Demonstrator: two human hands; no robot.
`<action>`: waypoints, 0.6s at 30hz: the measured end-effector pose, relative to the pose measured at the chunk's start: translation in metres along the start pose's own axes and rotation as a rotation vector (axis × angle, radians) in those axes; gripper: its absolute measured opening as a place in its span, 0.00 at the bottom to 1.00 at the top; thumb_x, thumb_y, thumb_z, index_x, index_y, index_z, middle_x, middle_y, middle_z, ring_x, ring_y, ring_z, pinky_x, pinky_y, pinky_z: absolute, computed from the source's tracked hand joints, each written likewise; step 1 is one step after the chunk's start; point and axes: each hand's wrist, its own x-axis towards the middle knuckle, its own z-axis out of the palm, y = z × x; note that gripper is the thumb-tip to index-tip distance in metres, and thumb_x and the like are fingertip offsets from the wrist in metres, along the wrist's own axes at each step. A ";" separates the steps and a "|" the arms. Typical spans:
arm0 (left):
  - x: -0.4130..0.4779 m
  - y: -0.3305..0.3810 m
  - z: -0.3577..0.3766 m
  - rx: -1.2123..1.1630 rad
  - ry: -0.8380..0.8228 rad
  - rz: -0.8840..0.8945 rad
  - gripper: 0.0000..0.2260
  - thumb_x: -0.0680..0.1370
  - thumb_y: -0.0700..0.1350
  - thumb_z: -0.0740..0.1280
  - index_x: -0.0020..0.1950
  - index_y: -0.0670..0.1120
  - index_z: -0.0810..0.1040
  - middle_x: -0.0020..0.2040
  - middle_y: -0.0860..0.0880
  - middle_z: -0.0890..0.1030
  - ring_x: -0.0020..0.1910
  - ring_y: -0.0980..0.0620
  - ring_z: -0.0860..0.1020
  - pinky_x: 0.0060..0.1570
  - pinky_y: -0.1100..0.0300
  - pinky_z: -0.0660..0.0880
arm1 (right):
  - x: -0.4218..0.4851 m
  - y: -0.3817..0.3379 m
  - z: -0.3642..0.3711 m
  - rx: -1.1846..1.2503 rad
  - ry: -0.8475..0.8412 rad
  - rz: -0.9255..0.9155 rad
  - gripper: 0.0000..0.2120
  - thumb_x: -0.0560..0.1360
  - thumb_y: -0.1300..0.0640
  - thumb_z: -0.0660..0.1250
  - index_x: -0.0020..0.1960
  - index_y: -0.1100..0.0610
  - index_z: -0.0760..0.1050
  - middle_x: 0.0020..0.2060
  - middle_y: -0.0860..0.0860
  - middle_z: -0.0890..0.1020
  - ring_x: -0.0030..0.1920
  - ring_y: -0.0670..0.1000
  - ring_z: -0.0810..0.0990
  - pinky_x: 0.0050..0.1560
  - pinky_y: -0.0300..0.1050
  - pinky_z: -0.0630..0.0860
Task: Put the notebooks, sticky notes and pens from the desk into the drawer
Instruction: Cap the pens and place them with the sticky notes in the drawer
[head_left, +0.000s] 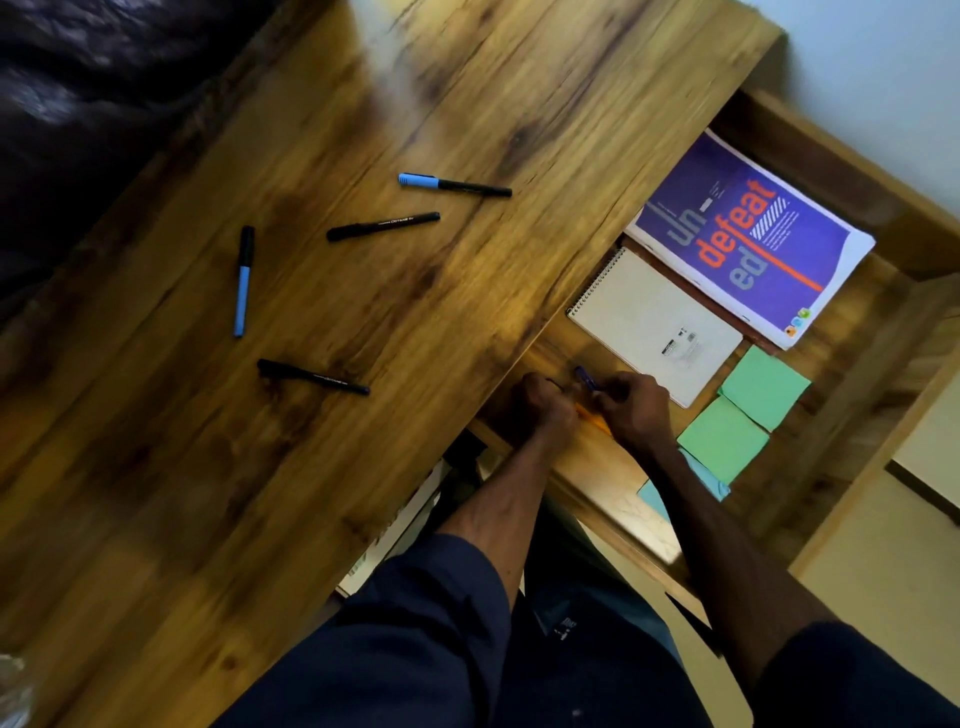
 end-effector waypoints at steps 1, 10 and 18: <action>0.008 -0.002 0.001 -0.004 0.051 0.007 0.22 0.81 0.48 0.67 0.71 0.39 0.71 0.64 0.39 0.79 0.60 0.42 0.81 0.58 0.54 0.79 | 0.002 0.000 0.002 0.000 -0.005 0.007 0.07 0.73 0.63 0.72 0.51 0.62 0.84 0.44 0.57 0.86 0.42 0.53 0.80 0.46 0.45 0.74; 0.014 -0.004 -0.007 -0.066 0.087 0.015 0.24 0.77 0.44 0.73 0.69 0.39 0.68 0.54 0.39 0.83 0.26 0.56 0.76 0.17 0.69 0.69 | 0.012 0.005 0.006 0.015 -0.019 0.033 0.10 0.74 0.63 0.73 0.56 0.61 0.84 0.49 0.56 0.86 0.45 0.51 0.80 0.50 0.47 0.77; 0.012 -0.001 -0.011 -0.061 0.041 0.017 0.24 0.78 0.45 0.72 0.70 0.41 0.67 0.57 0.40 0.82 0.37 0.52 0.80 0.30 0.63 0.78 | 0.013 0.006 0.006 0.006 -0.023 -0.006 0.09 0.73 0.64 0.73 0.52 0.60 0.84 0.46 0.56 0.86 0.42 0.52 0.80 0.46 0.48 0.78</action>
